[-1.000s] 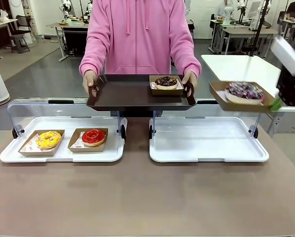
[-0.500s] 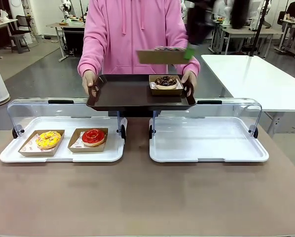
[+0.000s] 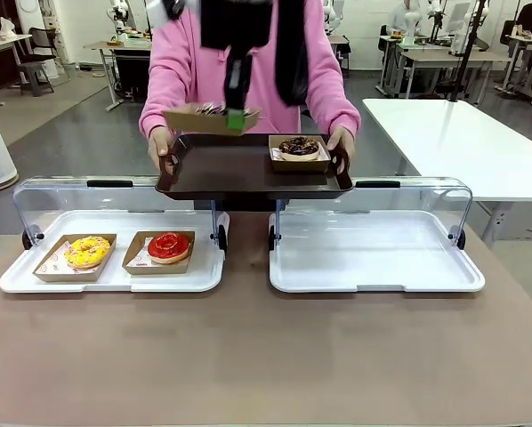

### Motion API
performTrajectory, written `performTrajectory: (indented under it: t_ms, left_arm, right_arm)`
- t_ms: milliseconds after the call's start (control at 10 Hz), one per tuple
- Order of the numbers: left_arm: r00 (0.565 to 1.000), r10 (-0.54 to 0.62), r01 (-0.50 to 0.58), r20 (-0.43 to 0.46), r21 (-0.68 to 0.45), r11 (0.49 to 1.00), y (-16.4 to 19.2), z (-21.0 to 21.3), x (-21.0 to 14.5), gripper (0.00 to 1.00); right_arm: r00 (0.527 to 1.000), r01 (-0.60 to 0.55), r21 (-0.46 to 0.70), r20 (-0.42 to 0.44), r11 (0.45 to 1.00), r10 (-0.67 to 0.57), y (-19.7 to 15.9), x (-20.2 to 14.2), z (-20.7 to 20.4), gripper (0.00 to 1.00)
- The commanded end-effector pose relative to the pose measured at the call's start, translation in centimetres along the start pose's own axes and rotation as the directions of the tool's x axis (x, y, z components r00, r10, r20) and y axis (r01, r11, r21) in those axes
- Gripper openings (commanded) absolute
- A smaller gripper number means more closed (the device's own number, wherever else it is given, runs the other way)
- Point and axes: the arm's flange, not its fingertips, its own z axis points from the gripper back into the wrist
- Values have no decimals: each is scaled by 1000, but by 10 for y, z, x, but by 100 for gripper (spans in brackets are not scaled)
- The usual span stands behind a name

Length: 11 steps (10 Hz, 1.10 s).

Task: Provide the desired donut to the person.
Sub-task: Place the picked Paper togo box onto the Handle tray extended by the person.

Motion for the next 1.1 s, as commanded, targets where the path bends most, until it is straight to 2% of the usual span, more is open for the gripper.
performTrajectory:
  t_ms: [0,300,500,600,700,1000]
  left_arm:
    - [1000,-6,6,16,-5,1000,2,0,-2,100]
    - [1000,-6,6,16,-5,1000,2,0,-2,100]
    - [1000,-6,6,16,-5,1000,2,0,-2,100]
    - [1000,-6,6,16,-5,1000,2,0,-2,100]
    - [1000,-6,6,16,-5,1000,2,0,-2,100]
    - [1000,-6,6,16,-5,1000,2,0,-2,100]
  right_arm:
    - [999,41,-106,-28,994,-44,-31,23,-32,1]
    - [997,0,-32,-81,1000,-2,-51,20,-76,1]
    - [997,-14,-18,-77,1000,13,-59,10,-81,1]
    - [997,8,26,-71,1000,-6,-65,8,-86,1]
    - [995,12,15,-100,1000,-10,-70,6,-94,1]
    - [994,51,38,-101,998,-47,-81,5,-110,1]
